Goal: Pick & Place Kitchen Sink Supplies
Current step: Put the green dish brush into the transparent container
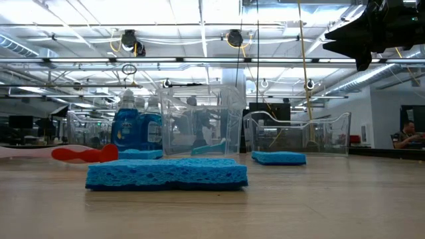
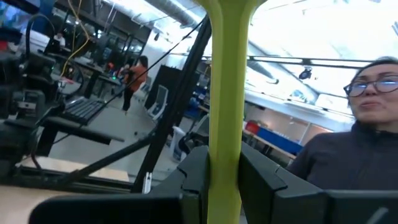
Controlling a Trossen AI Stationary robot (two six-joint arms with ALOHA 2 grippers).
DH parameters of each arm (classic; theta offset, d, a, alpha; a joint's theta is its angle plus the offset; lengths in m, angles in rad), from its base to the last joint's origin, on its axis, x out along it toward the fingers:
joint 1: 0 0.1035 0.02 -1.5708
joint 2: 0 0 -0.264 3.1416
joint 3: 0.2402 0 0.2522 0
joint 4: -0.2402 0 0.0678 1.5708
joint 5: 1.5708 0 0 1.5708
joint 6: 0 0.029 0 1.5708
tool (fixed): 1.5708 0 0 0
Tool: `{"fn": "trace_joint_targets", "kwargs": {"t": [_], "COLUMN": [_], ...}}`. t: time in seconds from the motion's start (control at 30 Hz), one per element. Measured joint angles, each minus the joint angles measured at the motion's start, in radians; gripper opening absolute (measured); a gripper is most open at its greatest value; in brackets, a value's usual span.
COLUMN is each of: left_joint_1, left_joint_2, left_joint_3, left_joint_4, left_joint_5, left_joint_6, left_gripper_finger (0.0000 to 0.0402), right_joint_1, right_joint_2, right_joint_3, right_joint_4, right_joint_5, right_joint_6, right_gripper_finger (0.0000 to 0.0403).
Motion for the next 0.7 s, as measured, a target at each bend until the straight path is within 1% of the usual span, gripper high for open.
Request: {"fn": "trace_joint_targets", "kwargs": {"t": [0.1, 0.27, 0.37, 0.47, 0.6, 0.7], "left_joint_1": [0.0, 0.008, 0.033, 0.074, 0.142, 0.198], "left_joint_2": [0.0, 0.001, 0.0, 0.001, 0.0, 0.001], "left_joint_3": [0.0, 0.0, 0.0, 0.0, 0.001, 0.045], "left_joint_4": [-0.048, -0.255, -0.375, -0.433, -0.444, -0.547], "left_joint_5": [-0.05, -0.231, -0.292, -0.326, -0.33, -0.33], "left_joint_6": [-0.044, -0.188, -0.276, -0.304, -0.292, -0.269], "left_gripper_finger": [0.0062, 0.0062, 0.0062, 0.0062, 0.0062, 0.0062], "right_joint_1": [0.0, 0.0, 0.0, 0.0, 0.0, 0.0], "right_joint_2": [0.0, 0.0, 0.0, 0.0, 0.0, 0.0], "right_joint_3": [0.0, 0.0, 0.0, 0.0, 0.0, 0.0], "right_joint_4": [0.0, 0.0, 0.0, 0.0, 0.0, 0.0], "right_joint_5": [0.0, 0.0, 0.001, 0.001, 0.001, 0.001], "right_joint_6": [0.0, 0.0, 0.0, 0.0, 0.0, 0.0], "right_gripper_finger": [0.013, 0.013, 0.013, 0.013, 0.013, 0.013]}}
